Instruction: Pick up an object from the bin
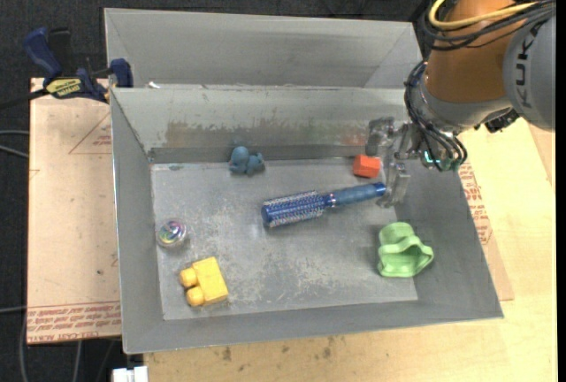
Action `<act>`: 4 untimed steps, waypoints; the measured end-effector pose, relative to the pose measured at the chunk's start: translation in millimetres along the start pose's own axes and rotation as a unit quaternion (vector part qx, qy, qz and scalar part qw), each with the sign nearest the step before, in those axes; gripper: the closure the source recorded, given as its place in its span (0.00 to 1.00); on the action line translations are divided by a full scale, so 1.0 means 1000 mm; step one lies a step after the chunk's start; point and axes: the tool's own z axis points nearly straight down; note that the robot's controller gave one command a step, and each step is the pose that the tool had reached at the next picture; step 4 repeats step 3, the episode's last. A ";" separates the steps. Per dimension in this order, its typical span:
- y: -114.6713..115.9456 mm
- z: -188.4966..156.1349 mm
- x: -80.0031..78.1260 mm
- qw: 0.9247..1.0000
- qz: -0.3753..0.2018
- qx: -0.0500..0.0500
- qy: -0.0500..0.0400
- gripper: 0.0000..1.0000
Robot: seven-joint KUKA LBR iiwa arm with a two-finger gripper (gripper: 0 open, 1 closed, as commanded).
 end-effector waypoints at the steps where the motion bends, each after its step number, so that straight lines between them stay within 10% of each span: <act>1: 0.065 0.113 -0.004 0.995 0.096 -0.001 -0.001 0.00; 2: 0.062 0.109 -0.006 0.995 0.097 0.000 -0.004 1.00; 3: 0.108 -0.074 0.058 0.998 0.061 0.000 -0.007 1.00; 4: 0.108 -0.074 0.058 0.998 0.061 0.000 -0.007 1.00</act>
Offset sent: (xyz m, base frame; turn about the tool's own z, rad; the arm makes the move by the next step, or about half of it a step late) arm 0.0043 0.0617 -0.1094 0.1965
